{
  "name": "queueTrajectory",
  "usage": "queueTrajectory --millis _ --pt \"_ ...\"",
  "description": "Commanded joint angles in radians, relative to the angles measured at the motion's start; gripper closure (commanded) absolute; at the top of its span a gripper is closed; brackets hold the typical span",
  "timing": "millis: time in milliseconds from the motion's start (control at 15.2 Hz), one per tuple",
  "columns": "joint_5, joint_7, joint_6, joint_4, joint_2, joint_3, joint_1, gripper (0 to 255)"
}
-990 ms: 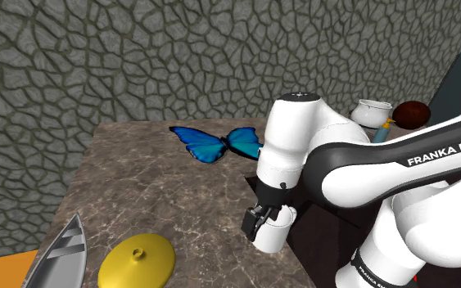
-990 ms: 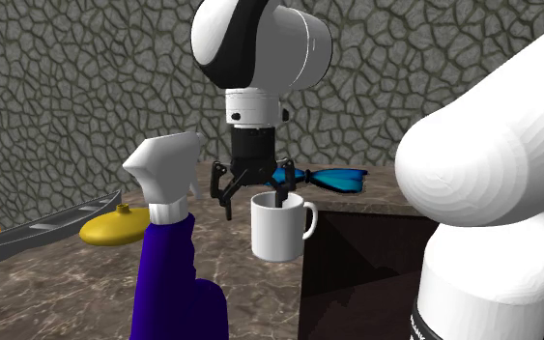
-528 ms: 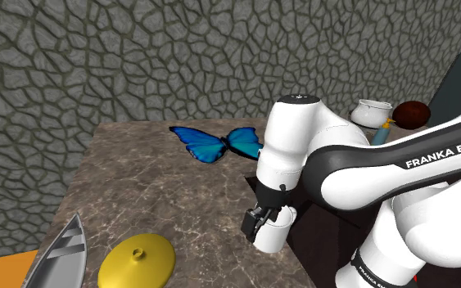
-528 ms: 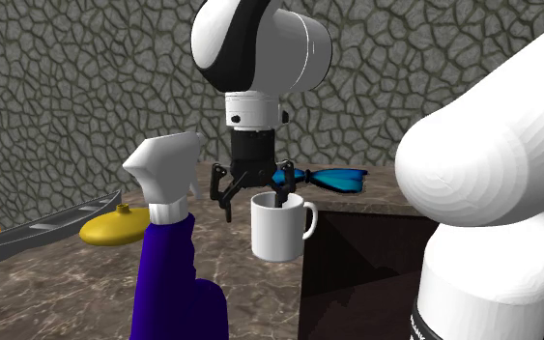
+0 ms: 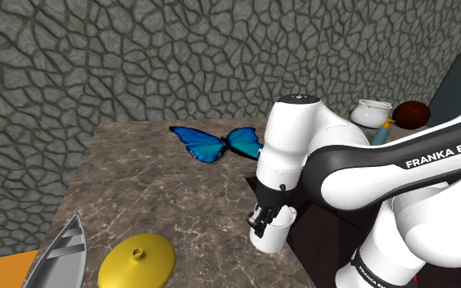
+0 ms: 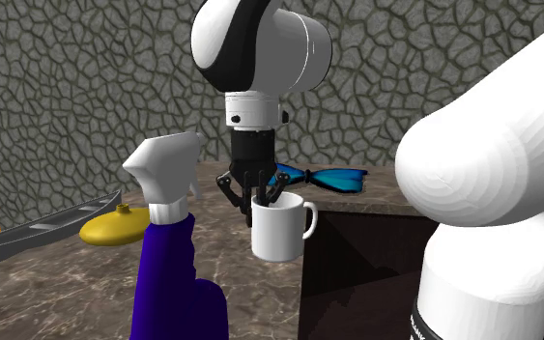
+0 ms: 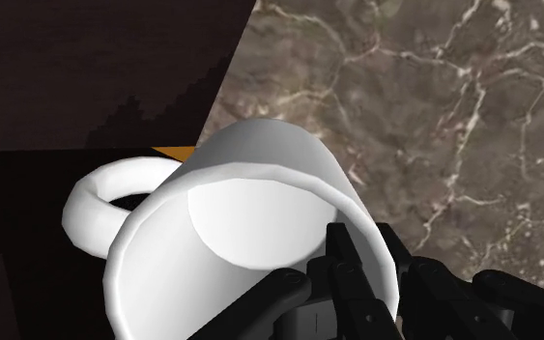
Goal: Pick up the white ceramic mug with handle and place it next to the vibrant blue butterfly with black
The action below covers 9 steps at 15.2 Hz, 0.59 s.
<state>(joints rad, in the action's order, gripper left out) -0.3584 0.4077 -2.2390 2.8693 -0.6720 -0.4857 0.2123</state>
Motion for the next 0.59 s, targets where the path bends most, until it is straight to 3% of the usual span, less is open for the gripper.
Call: queueTrajectory --millis 0,528 --pt "0.000 0.000 0.000 0.000 0.000 0.000 0.000 255" --pt "0.025 0.001 0.126 -0.058 -0.070 0.034 -0.003 255"
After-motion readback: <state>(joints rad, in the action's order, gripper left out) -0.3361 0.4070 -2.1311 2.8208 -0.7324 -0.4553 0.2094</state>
